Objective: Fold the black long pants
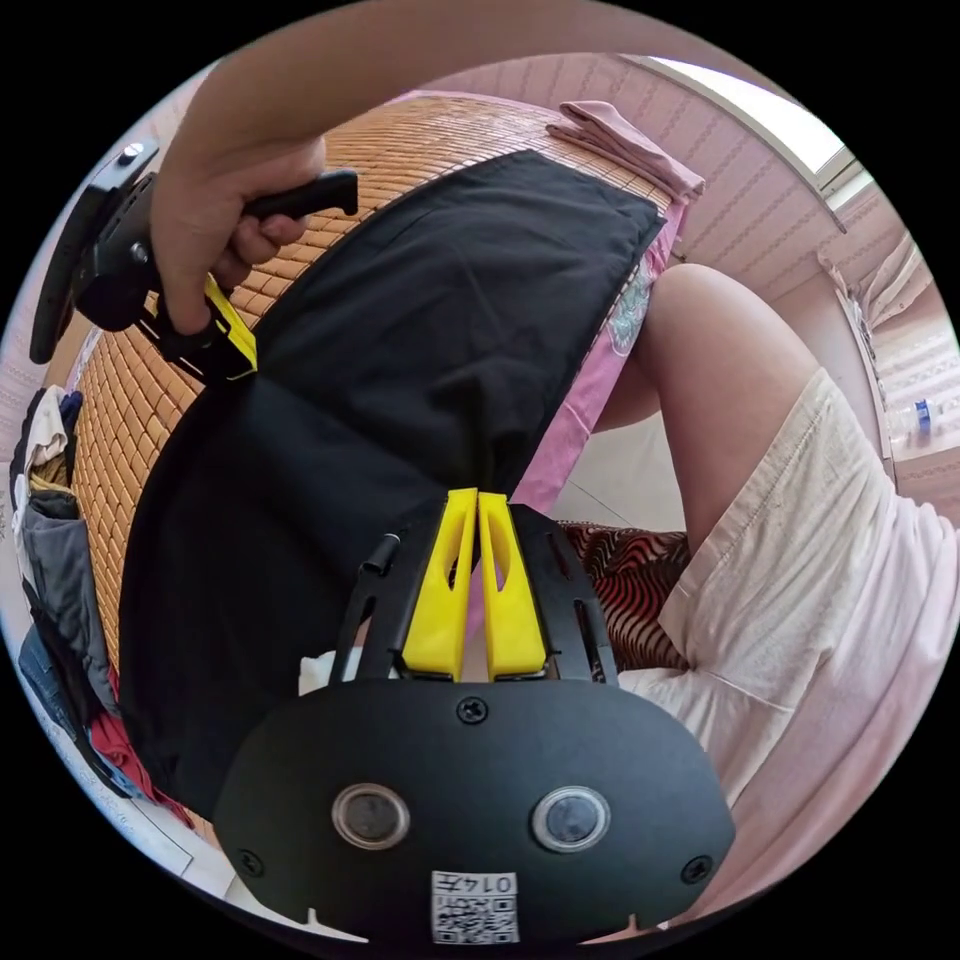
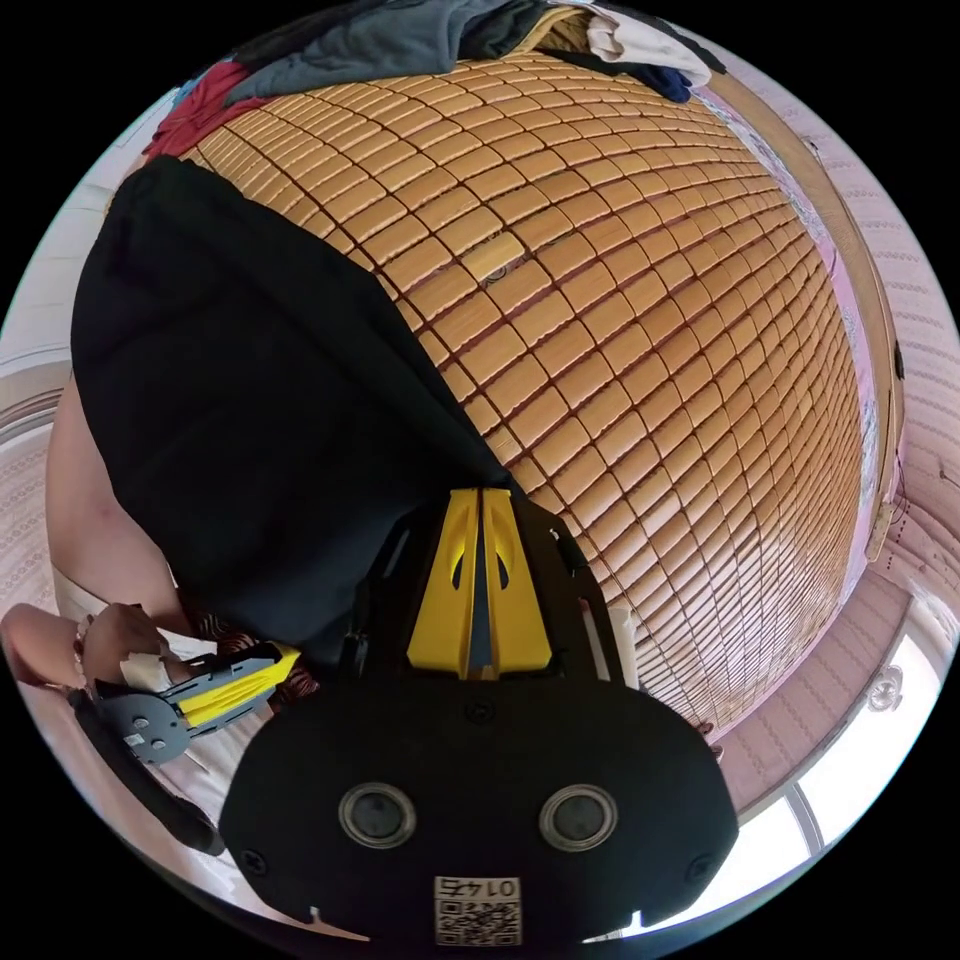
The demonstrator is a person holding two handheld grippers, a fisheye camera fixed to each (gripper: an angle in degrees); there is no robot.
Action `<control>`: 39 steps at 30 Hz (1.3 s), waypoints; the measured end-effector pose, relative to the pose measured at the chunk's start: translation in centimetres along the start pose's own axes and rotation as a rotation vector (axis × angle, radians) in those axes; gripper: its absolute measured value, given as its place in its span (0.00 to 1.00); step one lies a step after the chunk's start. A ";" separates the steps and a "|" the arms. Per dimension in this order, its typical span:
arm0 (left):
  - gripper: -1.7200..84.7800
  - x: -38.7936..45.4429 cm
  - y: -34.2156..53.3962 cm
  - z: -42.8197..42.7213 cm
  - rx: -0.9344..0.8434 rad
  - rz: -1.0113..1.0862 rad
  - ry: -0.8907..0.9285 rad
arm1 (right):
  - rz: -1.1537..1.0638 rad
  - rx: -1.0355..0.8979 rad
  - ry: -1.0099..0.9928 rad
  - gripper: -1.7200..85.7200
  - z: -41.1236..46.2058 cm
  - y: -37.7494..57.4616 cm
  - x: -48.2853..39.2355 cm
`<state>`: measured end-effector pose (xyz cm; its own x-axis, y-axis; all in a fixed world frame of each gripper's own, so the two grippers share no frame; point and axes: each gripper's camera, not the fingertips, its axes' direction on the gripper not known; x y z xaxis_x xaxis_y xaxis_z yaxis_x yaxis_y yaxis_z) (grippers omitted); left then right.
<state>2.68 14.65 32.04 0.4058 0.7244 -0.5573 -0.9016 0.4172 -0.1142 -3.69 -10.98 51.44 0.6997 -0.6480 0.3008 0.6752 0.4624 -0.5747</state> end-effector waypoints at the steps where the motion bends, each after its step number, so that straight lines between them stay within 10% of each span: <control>1: 0.01 0.3 -0.2 0.0 -0.007 0.012 -0.010 | 0.007 0.028 0.015 0.01 0.2 1.3 0.2; 13: 0.01 -0.4 5.7 -7.7 0.204 -0.059 0.095 | 0.722 0.761 -0.402 0.02 2.7 33.6 11.1; 19: 0.01 -4.0 9.8 -7.8 0.147 -0.241 0.004 | 1.261 0.481 -0.091 0.13 7.9 56.6 17.5; 23: 0.01 -6.1 11.6 -8.0 0.139 -0.390 -0.019 | 1.516 0.355 -0.278 0.19 13.9 66.0 20.9; 39: 0.01 -9.0 14.6 -6.9 0.051 -0.556 -0.101 | 1.559 0.353 -0.336 0.04 16.8 76.2 20.9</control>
<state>-15.17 10.43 29.71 0.8323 0.4356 -0.3428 -0.5404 0.7754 -0.3268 66.30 20.91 26.66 0.7013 0.6839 -0.2012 -0.7099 0.6438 -0.2856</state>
